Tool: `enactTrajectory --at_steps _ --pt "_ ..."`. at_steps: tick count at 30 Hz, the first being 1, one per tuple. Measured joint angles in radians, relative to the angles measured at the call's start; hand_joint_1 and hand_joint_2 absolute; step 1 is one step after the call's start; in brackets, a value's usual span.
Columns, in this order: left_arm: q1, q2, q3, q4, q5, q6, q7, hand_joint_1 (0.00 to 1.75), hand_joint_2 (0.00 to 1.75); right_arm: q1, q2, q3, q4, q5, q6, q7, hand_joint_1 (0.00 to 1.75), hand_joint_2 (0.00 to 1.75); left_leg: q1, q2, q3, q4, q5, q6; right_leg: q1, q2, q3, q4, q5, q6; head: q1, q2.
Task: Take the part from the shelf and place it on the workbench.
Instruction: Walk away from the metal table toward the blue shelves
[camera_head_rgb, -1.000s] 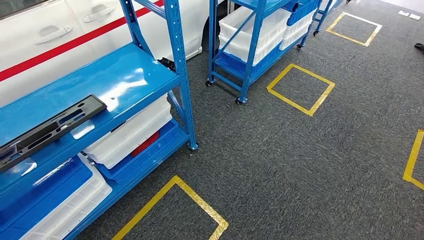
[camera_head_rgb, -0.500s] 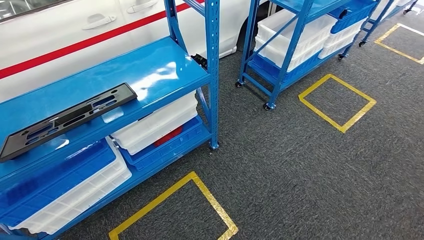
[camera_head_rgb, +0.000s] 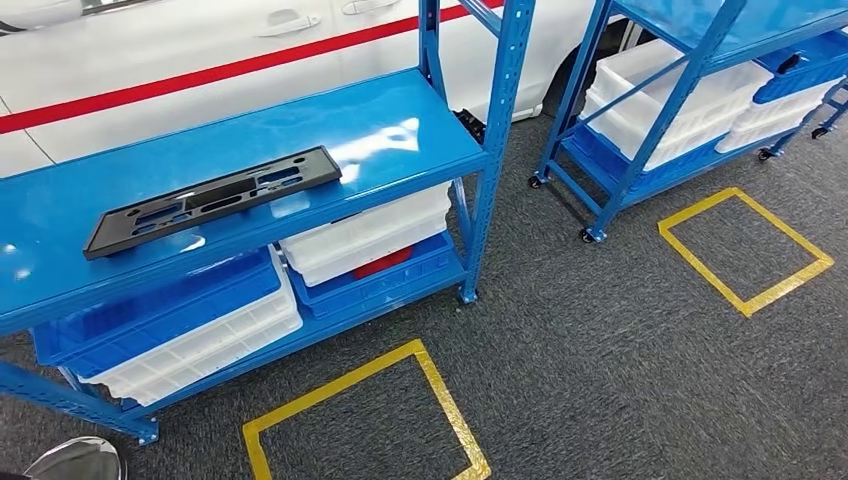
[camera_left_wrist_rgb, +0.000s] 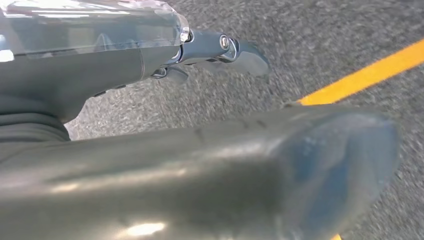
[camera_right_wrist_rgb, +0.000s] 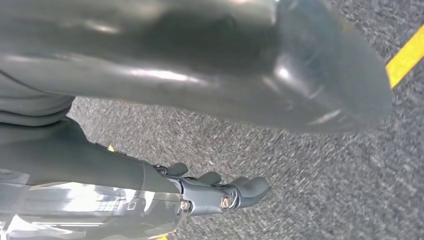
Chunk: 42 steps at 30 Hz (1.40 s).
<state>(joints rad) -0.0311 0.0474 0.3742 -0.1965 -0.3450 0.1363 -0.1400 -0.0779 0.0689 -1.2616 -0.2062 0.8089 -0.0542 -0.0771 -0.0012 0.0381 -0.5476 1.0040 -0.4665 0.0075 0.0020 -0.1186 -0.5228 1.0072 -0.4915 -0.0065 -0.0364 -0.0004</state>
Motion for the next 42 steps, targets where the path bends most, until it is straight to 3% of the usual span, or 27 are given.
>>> enactTrajectory --at_steps 1,3,5,7,8,9,11,13,14,16,18,20,22,23,24,25,27,28,29,31,33,35,37,38,39,40,42 --pt "0.003 0.0 0.0 0.0 0.0 0.0 0.0 0.0 0.0 -0.002 0.0 0.001 0.0 0.001 0.001 0.0 0.0 0.0 0.002 -0.009 0.002 -0.006 0.004 0.005 -0.002 0.007 0.001 0.003 -0.005 0.006 0.0 0.0" --pt "0.003 -0.001 0.0 0.0 0.001 0.0 0.0 0.0 0.0 -0.003 -0.001 0.003 0.0 0.003 0.002 0.0 0.0 0.0 0.007 -0.025 0.007 -0.016 0.014 0.016 -0.005 0.052 -0.016 0.05 -0.042 0.016 0.0 0.0" --pt "0.0 -0.002 0.0 0.0 0.002 -0.001 0.0 0.0 0.0 0.001 -0.002 0.005 0.0 0.006 0.004 0.0 0.0 0.0 0.007 -0.045 0.005 -0.017 0.02 0.021 -0.008 0.103 -0.082 0.186 -0.112 0.019 0.0 0.0" --pt "-0.001 -0.004 0.0 0.0 0.002 -0.001 0.0 0.0 0.0 0.005 -0.002 0.007 0.0 0.008 0.005 0.0 0.0 0.0 0.007 -0.07 0.003 -0.016 0.021 0.022 -0.009 0.117 -0.14 0.298 -0.142 0.02 0.0 0.0" --pt "-0.001 -0.004 0.0 0.0 0.002 -0.001 0.0 0.0 0.0 0.006 -0.002 0.008 0.0 0.009 0.005 0.0 0.0 0.0 0.007 -0.083 0.003 -0.015 0.021 0.022 -0.01 0.118 -0.141 0.293 -0.122 0.02 0.0 0.0" --pt "0.0 -0.005 0.0 0.0 0.002 -0.001 0.0 0.0 0.0 0.006 -0.002 0.009 0.0 0.01 0.005 0.0 0.0 0.0 0.007 -0.096 0.005 -0.013 0.02 0.021 -0.011 0.121 -0.125 0.252 -0.088 0.019 0.0 0.0" --pt "-0.001 -0.007 0.0 0.0 0.003 -0.001 0.0 0.0 0.0 0.007 -0.004 0.01 0.0 0.012 0.006 0.0 0.0 0.0 0.007 -0.122 0.004 -0.008 0.018 0.014 -0.015 0.153 -0.062 0.105 -0.012 0.018 0.0 0.0" --pt "-0.003 -0.009 0.001 0.0 0.003 -0.001 -0.001 0.0 0.0 0.007 -0.005 0.011 0.0 0.013 0.007 0.0 0.0 0.0 0.006 -0.143 -0.002 -0.002 0.017 0.003 -0.017 0.181 -0.027 0.017 0.019 0.016 0.0 0.0" --pt "-0.002 -0.009 0.001 0.0 0.002 0.0 -0.002 0.0 0.0 0.005 -0.005 0.011 0.0 0.014 0.008 -0.001 0.0 0.0 0.006 -0.153 -0.006 -0.002 0.019 -0.004 -0.015 0.181 -0.025 0.011 0.016 0.013 0.0 0.0" --pt "0.002 -0.009 0.002 0.0 0.0 0.001 -0.002 0.0 0.0 0.001 -0.004 0.014 0.0 0.016 0.012 0.0 0.0 0.0 0.01 -0.164 -0.012 -0.003 0.02 -0.017 -0.015 0.159 -0.024 0.005 0.021 -0.001 0.0 0.0" --pt "0.004 -0.01 0.002 0.0 -0.001 0.001 -0.003 0.0 0.0 0.001 -0.004 0.016 0.0 0.017 0.016 0.0 0.0 0.0 0.011 -0.124 -0.034 0.042 -0.011 -0.026 -0.015 0.134 -0.022 -0.004 0.026 -0.017 0.0 0.0" --pt "0.0 -0.01 0.003 0.0 -0.001 0.001 -0.003 0.0 0.0 0.005 -0.004 0.017 0.0 0.017 0.019 0.001 0.0 0.0 0.011 -0.067 -0.093 0.166 -0.081 -0.031 -0.011 0.107 -0.023 -0.007 0.026 -0.025 0.0 0.0" --pt "-0.002 -0.011 0.004 0.0 -0.001 0.001 -0.003 0.0 0.0 0.007 -0.004 0.017 0.0 0.018 0.02 0.001 0.0 0.0 0.012 -0.048 -0.146 0.283 -0.127 -0.036 -0.006 0.078 -0.024 -0.006 0.025 -0.027 0.0 0.0" --pt "-0.001 -0.011 0.004 0.0 -0.001 0.001 -0.003 0.0 0.0 0.008 -0.004 0.017 0.0 0.018 0.022 0.001 0.0 0.0 0.012 -0.045 -0.147 0.292 -0.122 -0.035 -0.005 0.064 -0.024 -0.006 0.025 -0.027 0.0 0.0" --pt "0.001 -0.011 0.004 0.0 -0.002 0.0 -0.004 0.0 0.0 0.007 -0.004 0.017 0.0 0.019 0.024 0.001 0.0 0.0 0.012 -0.041 -0.126 0.258 -0.099 -0.034 -0.003 0.051 -0.023 -0.006 0.024 -0.027 0.0 0.0" --pt "0.002 -0.011 0.004 0.0 -0.002 0.0 -0.004 0.0 0.0 0.006 -0.004 0.018 0.0 0.019 0.026 0.001 0.0 0.0 0.011 -0.031 -0.087 0.19 -0.066 -0.03 -0.002 0.039 -0.021 -0.006 0.023 -0.026 0.0 0.0" --pt "0.0 -0.01 0.005 0.0 -0.003 -0.001 -0.005 0.0 0.0 0.005 -0.003 0.019 0.0 0.021 0.027 0.001 0.0 0.0 0.004 0.012 -0.009 0.045 -0.017 -0.016 0.001 0.017 -0.016 -0.006 0.02 -0.02 0.0 0.0" --pt "-0.002 -0.01 0.005 0.0 -0.004 -0.001 -0.006 0.0 0.0 0.004 -0.002 0.019 0.0 0.022 0.028 0.001 0.0 0.0 0.0 0.028 0.011 0.005 -0.007 -0.009 0.002 0.007 -0.014 -0.006 0.018 -0.015 0.0 0.0" --pt "-0.003 -0.009 0.005 0.0 -0.004 -0.002 -0.006 0.0 0.0 0.002 -0.001 0.019 0.0 0.023 0.028 0.002 0.0 0.0 -0.004 0.033 0.017 -0.01 -0.006 -0.004 0.003 -0.002 -0.011 -0.006 0.017 -0.01 0.0 0.0" --pt "-0.002 -0.008 0.006 0.0 -0.005 -0.002 -0.007 0.0 0.0 -0.003 -0.001 0.019 0.0 0.024 0.027 0.002 0.0 0.0 -0.003 0.013 0.018 -0.015 0.001 0.005 0.001 -0.015 -0.006 -0.006 0.015 0.002 0.0 0.0" --pt "0.0 -0.008 0.006 0.0 -0.007 -0.002 -0.006 0.0 0.0 -0.005 -0.001 0.019 0.0 0.024 0.027 0.001 0.0 0.0 0.002 -0.003 0.024 -0.027 0.012 0.015 -0.003 0.025 -0.013 0.021 -0.006 0.014 0.0 0.0" --pt "-0.003 -0.009 0.006 0.0 -0.009 -0.002 -0.006 0.0 0.0 -0.004 -0.001 0.02 0.0 0.024 0.027 0.006 0.0 0.87 0.005 -0.016 0.023 -0.034 0.019 0.021 -0.008 0.092 -0.062 0.124 -0.067 0.022 0.0 0.0" --pt "-0.006 -0.009 0.006 0.0 -0.011 -0.001 -0.007 0.0 0.0 -0.002 -0.001 0.02 0.0 0.024 0.024 0.025 0.0 1.75 0.005 -0.03 0.02 -0.033 0.021 0.024 -0.011 0.116 -0.13 0.256 -0.121 0.025 0.0 0.0" --pt "-0.006 -0.009 0.006 0.0 -0.012 -0.001 -0.007 0.0 0.0 -0.001 -0.001 0.02 0.0 0.026 0.018 0.04 0.0 1.75 0.004 -0.037 0.02 -0.032 0.021 0.023 -0.012 0.117 -0.149 0.288 -0.123 0.026 0.0 0.0" --pt "-0.005 -0.01 0.007 0.0 -0.013 -0.001 -0.008 0.0 0.0 0.0 -0.001 0.02 0.0 0.029 0.011 0.055 0.0 1.75 0.005 -0.043 0.02 -0.031 0.02 0.023 -0.013 0.118 -0.149 0.283 -0.106 0.026 0.0 0.0" --pt "-0.005 -0.011 0.007 0.0 -0.013 -0.001 -0.009 0.0 0.0 0.0 -0.001 0.02 0.0 0.032 0.001 0.069 0.0 1.75 0.007 -0.049 0.021 -0.028 0.018 0.022 -0.016 0.117 -0.131 0.238 -0.072 0.03 0.0 0.0" --pt "-0.006 -0.009 0.009 0.0 -0.014 -0.001 -0.01 0.0 0.0 0.001 0.001 0.02 0.001 0.036 -0.016 0.089 0.0 1.75 0.008 -0.058 0.018 -0.013 0.009 0.015 -0.026 0.121 -0.067 0.097 -0.002 0.049 0.0 0.0"
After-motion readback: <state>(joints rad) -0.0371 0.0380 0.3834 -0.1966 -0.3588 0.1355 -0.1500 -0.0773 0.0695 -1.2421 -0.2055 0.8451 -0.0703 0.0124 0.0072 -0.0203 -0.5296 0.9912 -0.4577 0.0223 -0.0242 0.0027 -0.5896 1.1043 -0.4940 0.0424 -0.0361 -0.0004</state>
